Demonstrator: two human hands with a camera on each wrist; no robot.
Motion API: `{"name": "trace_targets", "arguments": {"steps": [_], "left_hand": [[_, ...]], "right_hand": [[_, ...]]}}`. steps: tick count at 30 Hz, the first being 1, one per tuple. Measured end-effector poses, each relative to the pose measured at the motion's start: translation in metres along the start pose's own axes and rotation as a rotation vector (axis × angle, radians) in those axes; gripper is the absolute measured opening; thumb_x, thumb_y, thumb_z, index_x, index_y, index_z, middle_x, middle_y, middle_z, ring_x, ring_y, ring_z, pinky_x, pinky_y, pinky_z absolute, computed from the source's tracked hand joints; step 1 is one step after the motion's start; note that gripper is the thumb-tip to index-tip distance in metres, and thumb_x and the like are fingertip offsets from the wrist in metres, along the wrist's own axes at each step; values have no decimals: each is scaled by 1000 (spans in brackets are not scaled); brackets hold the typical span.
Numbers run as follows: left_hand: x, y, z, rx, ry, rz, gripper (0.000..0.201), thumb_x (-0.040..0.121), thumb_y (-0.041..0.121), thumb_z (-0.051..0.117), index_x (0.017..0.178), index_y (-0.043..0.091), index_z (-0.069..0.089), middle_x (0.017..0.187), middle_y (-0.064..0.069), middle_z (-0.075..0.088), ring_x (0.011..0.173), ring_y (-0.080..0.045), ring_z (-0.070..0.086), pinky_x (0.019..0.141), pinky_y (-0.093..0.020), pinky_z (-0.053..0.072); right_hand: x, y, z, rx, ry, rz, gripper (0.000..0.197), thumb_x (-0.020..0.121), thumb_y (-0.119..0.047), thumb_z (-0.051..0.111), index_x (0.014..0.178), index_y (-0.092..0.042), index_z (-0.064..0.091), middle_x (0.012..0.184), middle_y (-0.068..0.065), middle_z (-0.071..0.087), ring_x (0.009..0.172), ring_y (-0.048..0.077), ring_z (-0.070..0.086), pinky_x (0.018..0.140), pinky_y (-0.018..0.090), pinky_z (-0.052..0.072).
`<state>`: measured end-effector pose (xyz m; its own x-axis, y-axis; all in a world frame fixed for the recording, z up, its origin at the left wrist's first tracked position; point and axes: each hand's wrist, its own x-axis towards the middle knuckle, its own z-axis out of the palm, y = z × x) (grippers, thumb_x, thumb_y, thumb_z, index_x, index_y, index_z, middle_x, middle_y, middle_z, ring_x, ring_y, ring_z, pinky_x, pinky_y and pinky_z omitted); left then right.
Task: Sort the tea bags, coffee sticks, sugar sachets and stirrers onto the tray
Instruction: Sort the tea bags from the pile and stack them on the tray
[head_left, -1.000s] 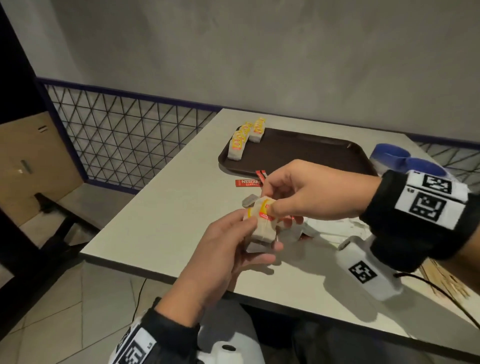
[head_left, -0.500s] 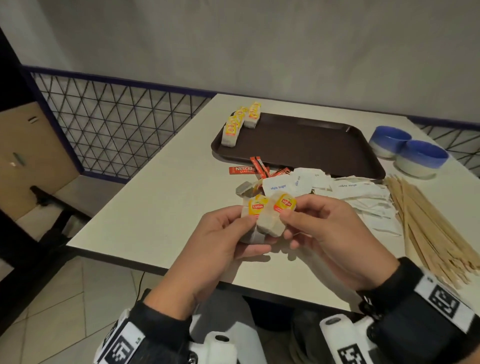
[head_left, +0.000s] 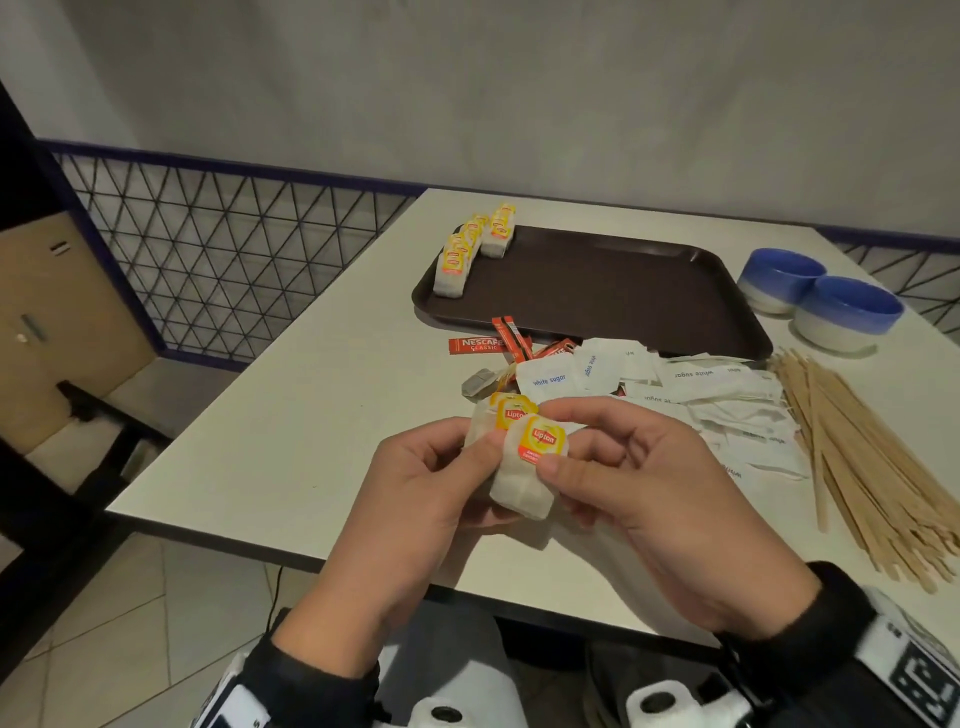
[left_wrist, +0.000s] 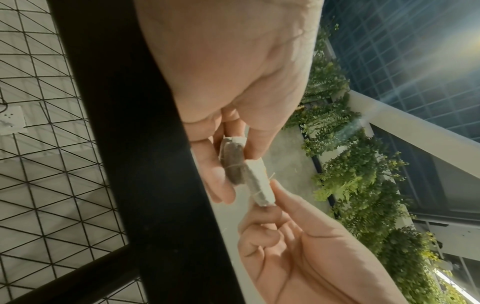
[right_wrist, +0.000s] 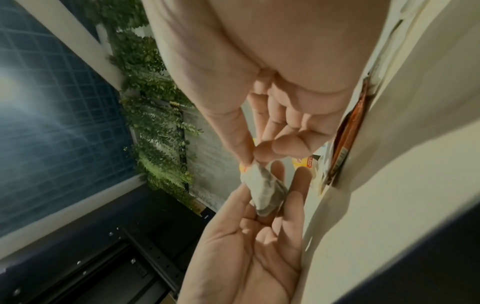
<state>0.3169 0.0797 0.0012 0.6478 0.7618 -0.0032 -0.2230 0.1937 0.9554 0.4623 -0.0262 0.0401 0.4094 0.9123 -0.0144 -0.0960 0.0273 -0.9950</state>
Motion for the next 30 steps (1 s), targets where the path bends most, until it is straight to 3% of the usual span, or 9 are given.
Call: {"name": "trace_targets", "arguments": {"steps": [2,5,9,12,15,21,23,27,30], "left_hand": [[0,1,0,-5,-2,2,28,82,29,68,97,10,82,102,-14,80,90,-26,78,71,-32,63],[0,1,0,-7,-21,4,29,84,29,67,96,8,83,102,-16,79,92,-27,78,73,-30,62],[-2,3,0,-57,-55,-17,34,90,27,62,100,0,81,106,-23,77,97,-30,76,80,-34,63],[-2,4,-2,-136,-41,-51,33,96,18,55,102,-6,78,108,-26,76,100,-33,75,81,-38,64],[-1,2,-2,-96,-25,-42,32,102,14,51,102,-2,79,107,-25,76,101,-34,75,80,-36,63],[-3,1,-1,-46,-18,19,32,93,27,60,102,6,82,107,-20,78,102,-32,76,82,-33,62],[-3,1,-1,-49,-12,33,30,94,25,60,102,6,82,107,-20,78,102,-32,76,83,-32,62],[-2,2,0,-105,31,28,29,88,26,63,95,6,82,103,-19,79,95,-26,77,72,-26,62],[-3,3,0,-174,75,40,29,85,26,63,93,5,82,102,-20,79,93,-29,78,70,-29,64]], "right_hand": [[2,-1,1,-37,-1,-35,31,82,5,74,109,-10,73,71,10,63,56,15,52,54,27,44],[5,-4,2,-98,1,-96,21,84,7,73,98,-9,77,68,-2,69,56,5,58,55,17,46],[11,-3,4,-191,20,-125,15,85,3,74,87,-11,79,67,-3,69,58,6,58,55,16,46],[15,-2,5,-206,37,-116,16,86,2,74,88,-12,79,67,-5,69,57,5,59,55,16,46],[14,-1,7,-207,14,-104,17,87,1,73,95,-12,80,66,-5,67,59,7,57,57,17,47],[14,-2,10,-241,33,-97,13,86,-1,75,92,-12,79,73,22,65,60,13,57,57,22,49],[15,-3,10,-245,62,-98,9,86,-1,76,88,-9,77,71,18,66,57,14,57,55,24,48],[14,-4,5,-313,65,-113,11,85,-8,78,81,-18,76,74,8,69,64,16,57,59,29,48],[13,-17,-3,-270,-24,-84,8,83,-7,77,81,-15,75,85,17,73,71,19,60,63,29,48]]}}
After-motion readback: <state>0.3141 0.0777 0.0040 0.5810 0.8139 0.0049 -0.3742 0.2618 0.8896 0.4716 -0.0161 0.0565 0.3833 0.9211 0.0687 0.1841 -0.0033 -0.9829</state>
